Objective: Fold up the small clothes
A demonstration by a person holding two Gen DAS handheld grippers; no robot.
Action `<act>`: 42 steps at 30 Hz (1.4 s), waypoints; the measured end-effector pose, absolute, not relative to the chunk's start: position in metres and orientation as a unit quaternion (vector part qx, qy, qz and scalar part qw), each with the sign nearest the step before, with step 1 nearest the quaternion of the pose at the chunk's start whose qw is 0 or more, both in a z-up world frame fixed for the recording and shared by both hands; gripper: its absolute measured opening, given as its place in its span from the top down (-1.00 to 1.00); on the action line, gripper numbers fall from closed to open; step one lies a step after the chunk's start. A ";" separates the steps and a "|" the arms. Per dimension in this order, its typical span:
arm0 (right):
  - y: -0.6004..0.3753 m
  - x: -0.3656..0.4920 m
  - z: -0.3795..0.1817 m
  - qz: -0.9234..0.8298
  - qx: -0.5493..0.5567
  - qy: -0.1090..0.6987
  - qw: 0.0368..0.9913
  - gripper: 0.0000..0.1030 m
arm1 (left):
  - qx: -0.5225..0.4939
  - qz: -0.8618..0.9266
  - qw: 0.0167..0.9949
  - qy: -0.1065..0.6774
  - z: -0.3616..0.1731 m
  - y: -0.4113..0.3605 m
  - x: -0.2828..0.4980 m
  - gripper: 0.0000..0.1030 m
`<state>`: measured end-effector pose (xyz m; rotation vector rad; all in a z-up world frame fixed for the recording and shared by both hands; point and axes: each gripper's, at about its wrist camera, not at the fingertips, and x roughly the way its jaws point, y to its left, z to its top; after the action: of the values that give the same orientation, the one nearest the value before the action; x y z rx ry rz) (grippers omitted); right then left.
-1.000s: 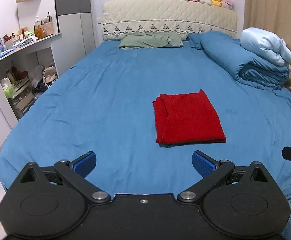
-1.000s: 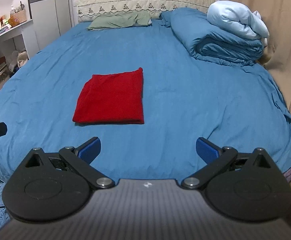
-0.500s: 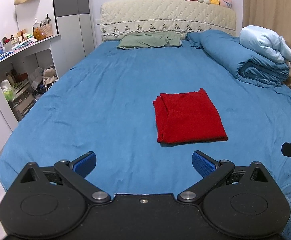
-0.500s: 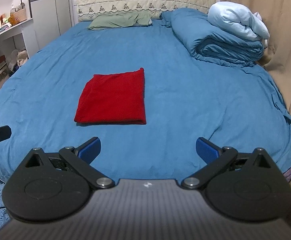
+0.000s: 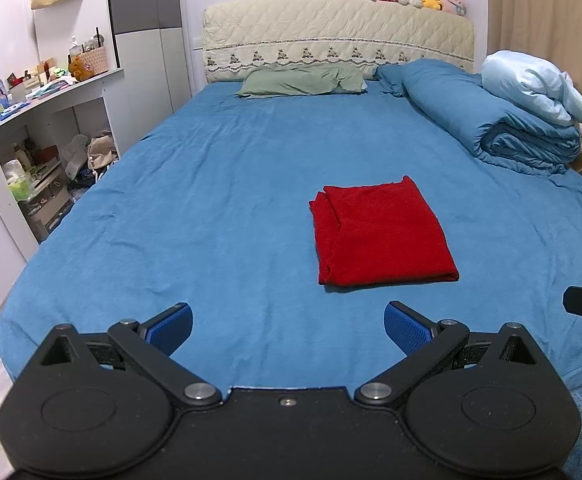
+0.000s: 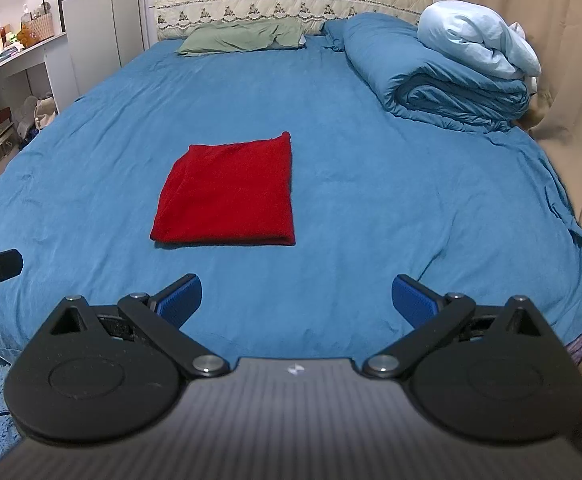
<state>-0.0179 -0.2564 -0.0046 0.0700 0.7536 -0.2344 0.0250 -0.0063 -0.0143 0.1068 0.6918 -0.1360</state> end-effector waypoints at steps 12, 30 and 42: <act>-0.255 -0.019 -0.008 -0.117 0.038 0.367 0.922 -1.00 | 0.049 -0.065 0.939 0.335 -0.014 -0.005 0.023 -1.00; -0.254 -0.020 -0.008 -0.117 0.039 0.368 0.922 -1.00 | 0.051 -0.065 0.938 0.337 -0.014 -0.003 0.023 -1.00; -0.250 -0.023 -0.006 -0.120 0.036 0.365 0.922 -1.00 | 0.071 -0.054 0.939 0.332 -0.014 -0.004 0.021 -1.00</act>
<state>-0.0226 -0.2501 -0.0060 0.0739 0.7501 -0.2468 0.0213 -0.0045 -0.0145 0.1443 0.6782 -0.1104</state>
